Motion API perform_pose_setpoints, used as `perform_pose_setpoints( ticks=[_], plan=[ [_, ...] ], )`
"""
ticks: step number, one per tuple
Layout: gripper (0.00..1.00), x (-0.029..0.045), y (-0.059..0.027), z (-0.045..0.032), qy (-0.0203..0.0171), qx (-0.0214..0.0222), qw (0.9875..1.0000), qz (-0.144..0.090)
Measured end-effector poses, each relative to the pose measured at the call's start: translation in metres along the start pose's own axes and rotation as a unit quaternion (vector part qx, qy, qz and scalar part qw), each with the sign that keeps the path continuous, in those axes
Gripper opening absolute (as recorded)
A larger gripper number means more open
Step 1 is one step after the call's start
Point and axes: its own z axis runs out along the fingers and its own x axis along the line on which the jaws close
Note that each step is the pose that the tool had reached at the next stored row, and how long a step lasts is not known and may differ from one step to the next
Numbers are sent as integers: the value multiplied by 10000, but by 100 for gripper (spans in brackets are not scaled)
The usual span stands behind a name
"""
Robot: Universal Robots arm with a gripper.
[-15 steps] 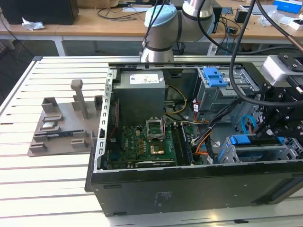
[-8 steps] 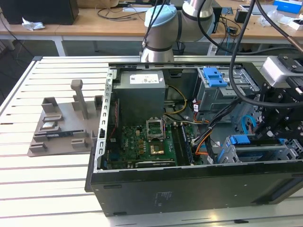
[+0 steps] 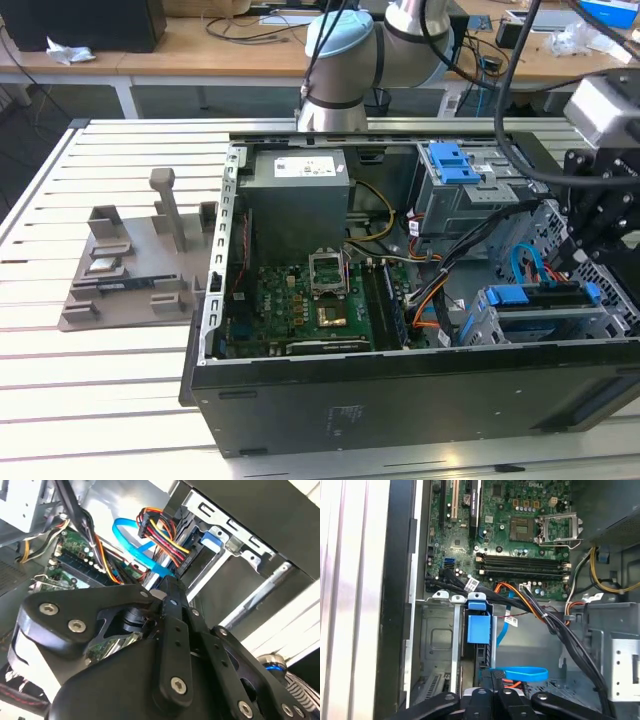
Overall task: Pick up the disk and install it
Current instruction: 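Insert the second disk wire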
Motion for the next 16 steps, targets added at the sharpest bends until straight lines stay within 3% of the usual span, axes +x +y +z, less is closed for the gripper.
perform_pose_setpoints(
  ticks=[5,8,16],
  plan=[
    [11,-27,14,-205,0,1,10000,0],
    [11,-31,19,-274,-1,1,10000,0],
    [11,-33,21,-308,-2,1,10000,0]
  ],
)
